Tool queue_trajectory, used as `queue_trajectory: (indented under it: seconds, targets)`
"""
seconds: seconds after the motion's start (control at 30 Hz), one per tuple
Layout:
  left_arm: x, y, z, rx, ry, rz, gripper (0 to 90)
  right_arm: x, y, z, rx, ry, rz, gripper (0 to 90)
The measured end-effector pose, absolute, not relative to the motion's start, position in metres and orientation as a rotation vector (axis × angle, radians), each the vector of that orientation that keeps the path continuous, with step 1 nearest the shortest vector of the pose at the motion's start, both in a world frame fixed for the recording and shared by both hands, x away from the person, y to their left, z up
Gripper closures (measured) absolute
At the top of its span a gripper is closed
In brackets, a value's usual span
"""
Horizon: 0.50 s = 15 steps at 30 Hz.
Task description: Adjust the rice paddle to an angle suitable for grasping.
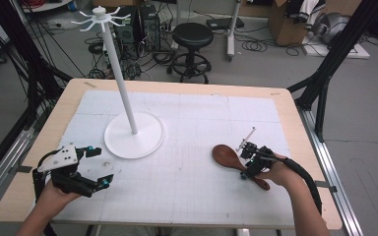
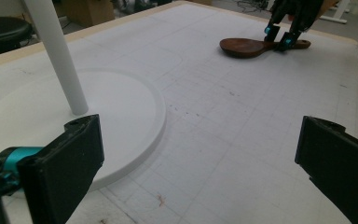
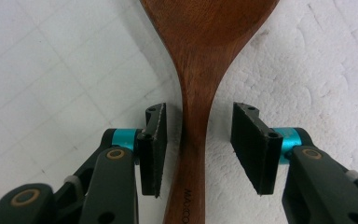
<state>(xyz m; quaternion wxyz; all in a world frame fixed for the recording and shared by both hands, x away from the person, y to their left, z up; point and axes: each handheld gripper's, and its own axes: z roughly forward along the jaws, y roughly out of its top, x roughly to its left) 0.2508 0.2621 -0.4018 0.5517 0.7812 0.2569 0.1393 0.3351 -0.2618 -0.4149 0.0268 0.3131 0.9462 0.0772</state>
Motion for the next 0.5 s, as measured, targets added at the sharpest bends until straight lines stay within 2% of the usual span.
queue_trajectory:
  seconds: [0.37, 0.5]
  targets:
    - [0.25, 0.2619, -0.4026, 1.857, 0.606, 0.33, 1.7, 0.3368, -0.2589, -0.4144, 0.992, 2.945, 0.217, 65.3]
    - [0.2501, 0.2608, -0.4035, 1.862, 0.607, 0.331, 1.7, 0.3373, -0.2571, -0.414, 0.95, 2.962, 0.202, 72.2]
